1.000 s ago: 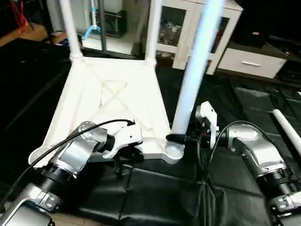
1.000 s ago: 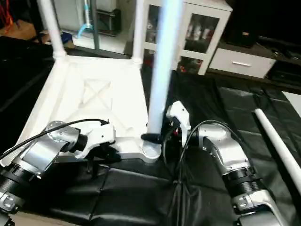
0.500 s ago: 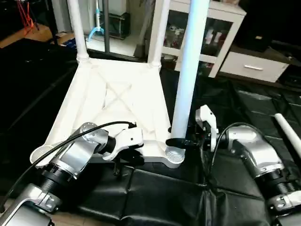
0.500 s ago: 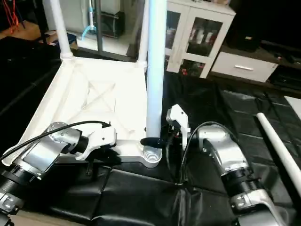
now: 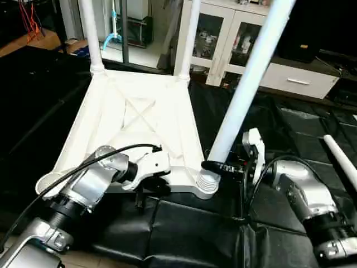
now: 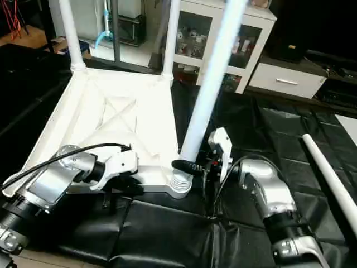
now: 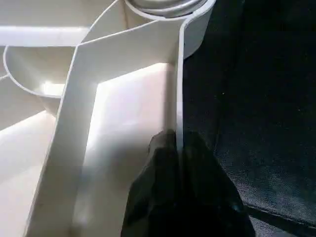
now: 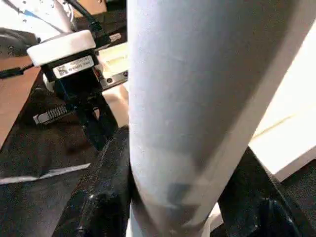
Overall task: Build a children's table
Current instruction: Insert table leg to table base
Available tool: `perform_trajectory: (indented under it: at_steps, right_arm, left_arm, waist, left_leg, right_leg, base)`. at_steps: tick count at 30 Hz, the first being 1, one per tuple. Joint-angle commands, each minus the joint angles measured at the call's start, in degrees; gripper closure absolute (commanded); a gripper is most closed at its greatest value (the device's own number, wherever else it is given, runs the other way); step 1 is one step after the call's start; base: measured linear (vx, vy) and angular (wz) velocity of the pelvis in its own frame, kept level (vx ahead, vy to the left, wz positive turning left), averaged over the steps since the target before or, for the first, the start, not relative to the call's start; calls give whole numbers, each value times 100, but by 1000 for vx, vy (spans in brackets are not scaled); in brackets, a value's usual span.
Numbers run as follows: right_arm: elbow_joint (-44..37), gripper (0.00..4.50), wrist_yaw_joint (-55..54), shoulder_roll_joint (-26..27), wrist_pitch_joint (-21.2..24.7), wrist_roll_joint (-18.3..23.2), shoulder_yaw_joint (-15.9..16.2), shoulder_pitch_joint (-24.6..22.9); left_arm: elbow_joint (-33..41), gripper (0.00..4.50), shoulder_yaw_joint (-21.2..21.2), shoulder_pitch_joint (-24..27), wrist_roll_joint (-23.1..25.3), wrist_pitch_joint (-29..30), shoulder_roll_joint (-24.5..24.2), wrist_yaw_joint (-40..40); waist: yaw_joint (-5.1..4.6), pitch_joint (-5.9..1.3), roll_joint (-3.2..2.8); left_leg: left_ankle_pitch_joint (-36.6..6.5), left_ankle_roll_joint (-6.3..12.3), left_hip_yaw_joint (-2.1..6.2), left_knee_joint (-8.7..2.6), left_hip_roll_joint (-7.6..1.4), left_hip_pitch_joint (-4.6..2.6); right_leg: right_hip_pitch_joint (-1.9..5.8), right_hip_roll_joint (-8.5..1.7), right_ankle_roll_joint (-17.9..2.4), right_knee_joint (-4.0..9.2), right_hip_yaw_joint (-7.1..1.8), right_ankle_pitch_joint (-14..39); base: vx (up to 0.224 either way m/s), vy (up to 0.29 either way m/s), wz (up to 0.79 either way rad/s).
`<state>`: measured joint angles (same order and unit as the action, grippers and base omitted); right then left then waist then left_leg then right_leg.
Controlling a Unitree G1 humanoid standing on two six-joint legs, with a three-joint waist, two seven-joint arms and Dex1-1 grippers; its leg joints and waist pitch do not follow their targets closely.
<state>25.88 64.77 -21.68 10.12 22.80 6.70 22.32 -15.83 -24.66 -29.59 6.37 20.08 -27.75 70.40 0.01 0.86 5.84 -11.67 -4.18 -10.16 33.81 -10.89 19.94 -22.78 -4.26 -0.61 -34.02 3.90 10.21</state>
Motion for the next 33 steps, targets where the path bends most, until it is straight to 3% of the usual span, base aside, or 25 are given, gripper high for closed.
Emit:
perform_trajectory:
  at_steps: [1,3,6,13,18,20,22,24,29,30,31,32,33]
  right_arm:
    - [383,267,-422,-206,22,-498,88,-394]
    - [202,267,-398,-211,-53,-551,158,-515]
    - [24,267,-417,-168,-83,-542,187,-658]
    - [-172,267,-450,-91,-165,-619,256,-1022]
    - [-50,267,-537,-290,-41,-1011,618,-1096]
    - [115,267,-680,-321,-128,-1203,713,-1028]
    - [151,267,-699,-281,-96,-1148,671,-981]
    - [282,267,-755,-177,-55,-1112,621,-780]
    - [229,267,-691,-117,167,-1013,638,-643]
    - [228,267,-695,-121,167,-1015,645,-651]
    - [242,267,-717,-127,153,-1017,653,-664]
    - [261,267,-741,-130,133,-1019,656,-673]
    - [307,267,-808,-125,80,-1031,639,-685]
  left_arm:
    - [-148,450,-54,149,-42,121,-16,9]
    - [-151,450,-47,152,-43,116,-19,-10]
    - [-145,450,-36,160,-46,121,-22,-30]
    - [-110,450,-26,178,-57,151,-20,-64]
    - [-116,450,-42,182,-49,147,-48,-45]
    - [-100,450,-49,185,-51,156,-47,-38]
    - [-95,450,-53,187,-52,159,-48,-32]
    - [-86,450,-73,185,-52,166,-46,-17]
    - [-84,450,-73,179,-59,180,-26,-27]
    - [-75,450,-71,183,-60,185,-26,-31]
    - [-59,450,-68,192,-64,195,-27,-37]
    - [-46,450,-66,200,-66,202,-28,-41]
    - [-18,450,-60,220,-70,214,-37,-49]
  waist:
    - [-9,-122,-82]
    - [4,-123,-49]
    - [-4,-120,-62]
    - [-12,-89,-42]
    - [-39,-79,-60]
    - [-67,-67,-72]
    - [-116,-37,-89]
    - [-167,-38,-81]
    - [-280,-15,-122]
    - [-291,-13,-120]
    - [-308,-11,-57]
    - [-312,-7,-87]
    - [-319,-15,-77]
  left_leg:
    - [-2221,-23,145,-495,-285,-22]
    - [-2173,-9,135,-492,-285,-17]
    - [-2163,4,149,-513,-292,-5]
    - [-2369,15,169,-522,-282,-8]
    - [-2462,8,177,-538,-283,-13]
    - [-2579,-20,189,-552,-283,-19]
    - [-2903,-65,210,-553,-271,-63]
    - [-3103,-92,250,-563,-267,-73]
    - [-3589,-172,320,-614,-274,-118]
    - [-3624,-172,316,-610,-271,-134]
    - [-3622,-154,307,-603,-269,-143]
    - [-3605,-152,322,-608,-268,-135]
    - [-3571,-146,321,-611,-273,-125]
  right_leg:
    - [102,-411,-726,556,-264,2841]
    - [101,-414,-693,566,-274,2816]
    - [102,-410,-687,550,-274,2774]
    - [67,-428,-479,620,-271,3326]
    - [52,-419,-468,636,-264,3327]
    - [48,-416,-471,647,-249,3366]
    - [12,-414,-384,706,-215,3685]
    - [25,-424,-298,734,-192,3841]
    - [33,-418,-326,774,-131,3719]
    - [21,-416,-336,784,-128,3701]
    - [11,-420,-335,798,-124,3733]
    - [26,-441,-347,787,-134,3743]
    - [33,-453,-349,785,-143,3740]
  base:
    - [0,0,0]
    - [0,0,0]
    - [0,0,0]
    - [0,0,0]
    - [0,0,0]
    - [0,0,0]
    - [0,0,0]
    - [0,0,0]
    - [0,0,0]
    - [0,0,0]
    - [0,0,0]
    - [0,0,0]
    - [0,0,0]
